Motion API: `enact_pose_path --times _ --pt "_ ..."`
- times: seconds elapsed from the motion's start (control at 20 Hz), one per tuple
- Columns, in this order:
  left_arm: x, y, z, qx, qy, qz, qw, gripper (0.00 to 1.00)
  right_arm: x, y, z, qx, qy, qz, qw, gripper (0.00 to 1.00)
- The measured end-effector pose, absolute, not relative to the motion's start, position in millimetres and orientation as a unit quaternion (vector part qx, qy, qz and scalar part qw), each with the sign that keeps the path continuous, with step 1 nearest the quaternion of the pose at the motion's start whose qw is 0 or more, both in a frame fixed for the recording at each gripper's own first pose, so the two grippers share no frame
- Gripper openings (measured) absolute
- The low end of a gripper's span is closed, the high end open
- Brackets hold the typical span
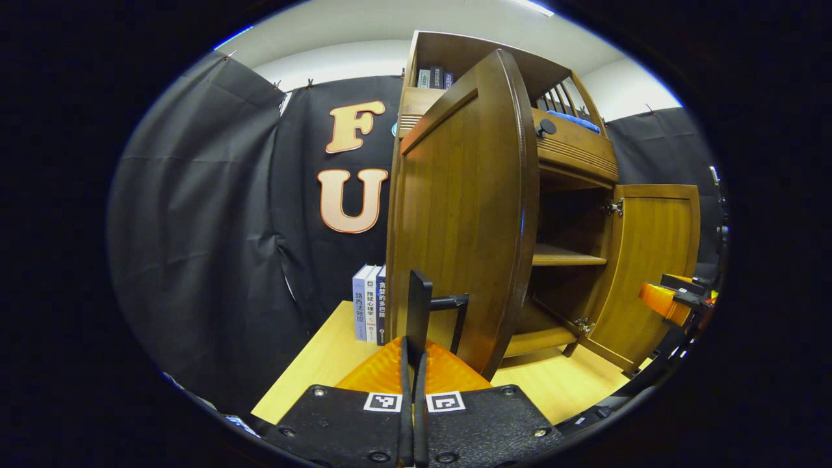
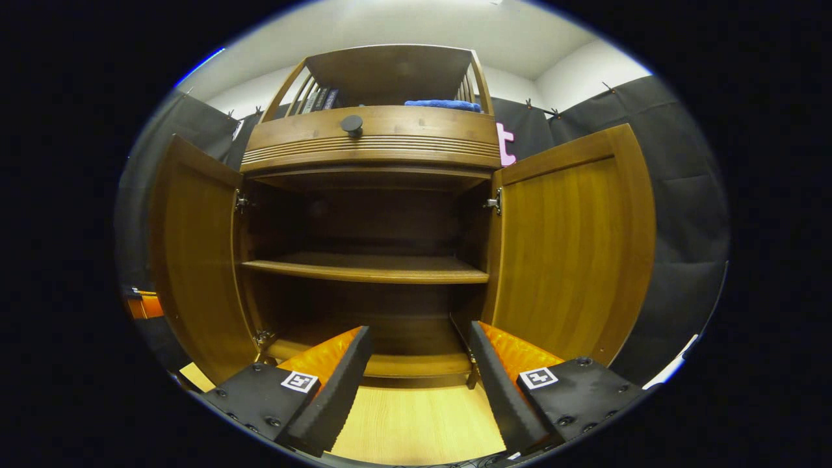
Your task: Open the right door of the double-door shoe cabinet with the right hand, and open the left door with the left hand.
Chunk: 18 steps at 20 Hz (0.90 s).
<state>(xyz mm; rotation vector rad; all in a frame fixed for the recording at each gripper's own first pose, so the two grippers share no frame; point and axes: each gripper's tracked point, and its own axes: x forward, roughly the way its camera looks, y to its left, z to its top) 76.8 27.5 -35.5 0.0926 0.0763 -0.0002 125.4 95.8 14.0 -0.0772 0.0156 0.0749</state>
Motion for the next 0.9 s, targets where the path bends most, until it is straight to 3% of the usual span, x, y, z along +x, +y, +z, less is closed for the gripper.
enact_pose_path --times 0.05,0.1,0.15,0.25,0.6,0.65,0.9 --pt "76 32 -35 0.050 0.038 0.005 0.998 0.00 125 99 14 -0.041 0.007 0.042 0.998 0.94" --pt "77 37 -35 0.052 0.038 0.009 0.998 0.00 125 101 15 -0.043 0.006 0.045 0.998 0.94" --pt "76 40 -34 0.052 0.038 0.011 0.998 0.00 126 103 16 -0.044 0.004 0.047 0.998 1.00" --pt "75 48 -33 0.049 0.038 0.013 0.998 0.00 126 105 16 -0.043 0.005 0.049 0.998 0.94" --pt "75 73 -29 0.027 0.040 0.021 0.999 0.00 125 100 21 -0.033 0.003 0.046 0.998 0.94" --pt "75 74 -30 0.029 0.040 0.020 0.999 0.00 124 99 22 -0.033 0.002 0.046 0.998 0.97" --pt "76 81 -29 0.022 0.042 0.015 0.999 0.00 124 96 23 -0.034 0.002 0.045 0.998 0.94"
